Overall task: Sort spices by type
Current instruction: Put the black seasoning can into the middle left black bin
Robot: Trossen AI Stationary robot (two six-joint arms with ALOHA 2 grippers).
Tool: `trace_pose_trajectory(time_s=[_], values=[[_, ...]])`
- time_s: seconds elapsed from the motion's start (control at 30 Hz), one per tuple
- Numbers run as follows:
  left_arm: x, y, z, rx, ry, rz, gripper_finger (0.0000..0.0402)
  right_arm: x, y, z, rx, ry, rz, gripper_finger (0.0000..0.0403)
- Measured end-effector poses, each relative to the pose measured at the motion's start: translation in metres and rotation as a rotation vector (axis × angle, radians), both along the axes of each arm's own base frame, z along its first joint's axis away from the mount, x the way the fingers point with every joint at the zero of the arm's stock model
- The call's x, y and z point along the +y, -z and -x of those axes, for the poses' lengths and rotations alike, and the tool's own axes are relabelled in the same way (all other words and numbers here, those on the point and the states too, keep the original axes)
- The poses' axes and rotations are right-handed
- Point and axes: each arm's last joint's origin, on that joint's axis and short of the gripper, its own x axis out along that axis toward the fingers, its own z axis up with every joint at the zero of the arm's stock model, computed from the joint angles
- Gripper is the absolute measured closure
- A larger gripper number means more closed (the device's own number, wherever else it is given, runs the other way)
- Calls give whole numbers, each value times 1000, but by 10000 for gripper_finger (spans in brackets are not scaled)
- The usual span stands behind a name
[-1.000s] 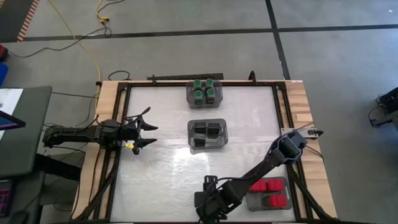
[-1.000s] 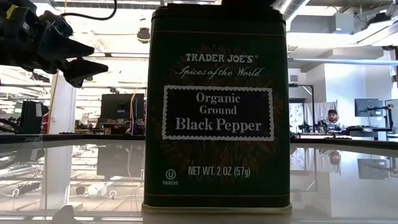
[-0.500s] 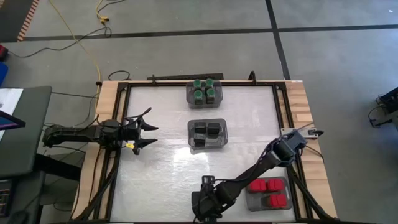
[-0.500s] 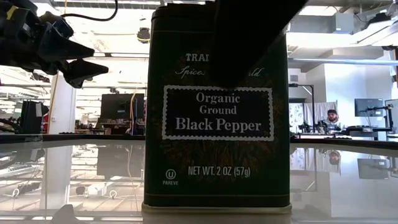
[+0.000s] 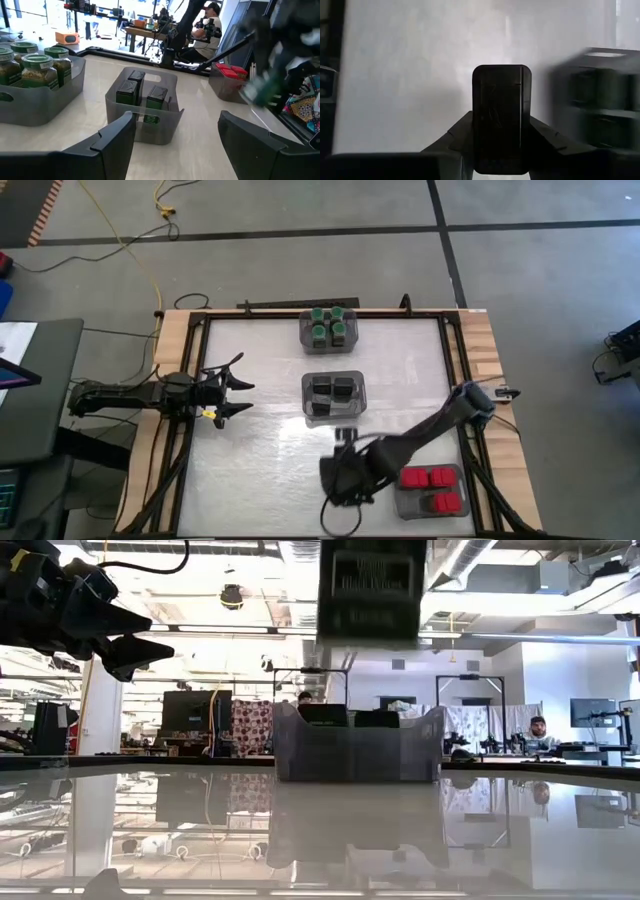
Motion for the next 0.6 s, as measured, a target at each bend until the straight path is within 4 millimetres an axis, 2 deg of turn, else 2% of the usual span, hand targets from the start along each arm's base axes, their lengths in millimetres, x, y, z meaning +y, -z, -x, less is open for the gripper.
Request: trace_pose_trajectory(time_s=[0.17, 0.3, 0.4, 0.47, 0.6], values=[[0, 0, 0, 0, 0, 0, 131, -45, -45, 13, -30, 10, 64, 254], [0, 0, 0, 0, 0, 0, 131, -85, -64, 16, -38, 10, 76, 254], [0, 0, 0, 0, 0, 0, 131, -115, -64, 20, -26, 23, 61, 254], [0, 0, 0, 0, -1, 0, 131, -133, -57, 23, -19, 46, 48, 254], [0, 0, 0, 0, 0, 0, 131, -158, -40, 25, -82, 37, -26, 254]])
